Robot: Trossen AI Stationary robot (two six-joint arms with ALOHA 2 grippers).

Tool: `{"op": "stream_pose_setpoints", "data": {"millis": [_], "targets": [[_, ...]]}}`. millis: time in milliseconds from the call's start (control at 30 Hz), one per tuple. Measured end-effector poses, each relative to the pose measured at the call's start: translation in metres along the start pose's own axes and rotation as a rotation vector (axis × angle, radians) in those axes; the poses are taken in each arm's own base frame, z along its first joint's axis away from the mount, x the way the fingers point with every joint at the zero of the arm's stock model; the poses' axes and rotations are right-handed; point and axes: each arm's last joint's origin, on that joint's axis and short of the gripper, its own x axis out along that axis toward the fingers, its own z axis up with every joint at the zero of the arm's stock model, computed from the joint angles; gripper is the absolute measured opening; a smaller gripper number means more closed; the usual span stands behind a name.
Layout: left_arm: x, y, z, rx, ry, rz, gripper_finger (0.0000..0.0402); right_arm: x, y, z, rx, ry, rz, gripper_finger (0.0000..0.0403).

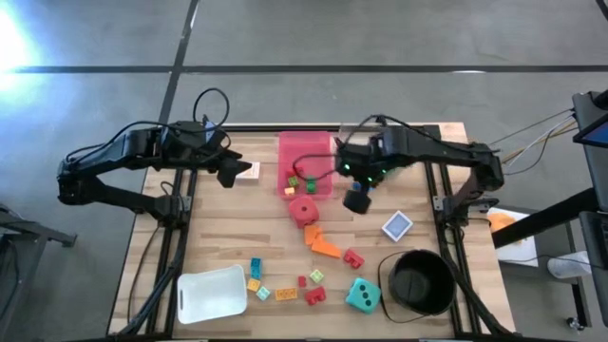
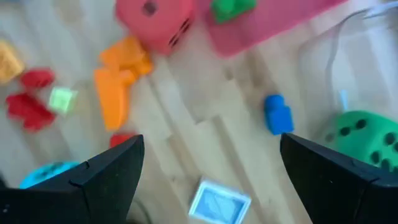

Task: Pick & Place Toys
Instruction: Put the orange deck of cards into the white bin

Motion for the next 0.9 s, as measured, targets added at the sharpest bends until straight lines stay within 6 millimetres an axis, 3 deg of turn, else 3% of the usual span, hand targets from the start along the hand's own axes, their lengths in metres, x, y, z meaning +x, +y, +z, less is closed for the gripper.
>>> {"op": "stream_pose_setpoints", "data": {"millis": [233, 433, 700, 900], "targets": [[0.003, -0.002, 0.006, 0.040, -0.076, 0.031, 0.0271, 0.008, 0.016, -0.030, 0.018, -0.026, 0.035, 0.0367], [0.026, 0.003, 0.008, 0.160, -0.022, 0.151, 0.0271, 0.014, 0.026, -0.041, 0.109, -0.125, 0.115, 0.0367], [0.070, 0.055, 0.013, 0.125, 0.318, 0.442, 0.0271, 0.017, 0.026, -0.046, 0.170, -0.174, 0.160, 0.0367], [0.101, 0.081, 0.017, 0.285, 0.516, 0.499, 0.0271, 0.019, 0.026, -0.046, 0.109, -0.176, 0.151, 0.0367]]}}
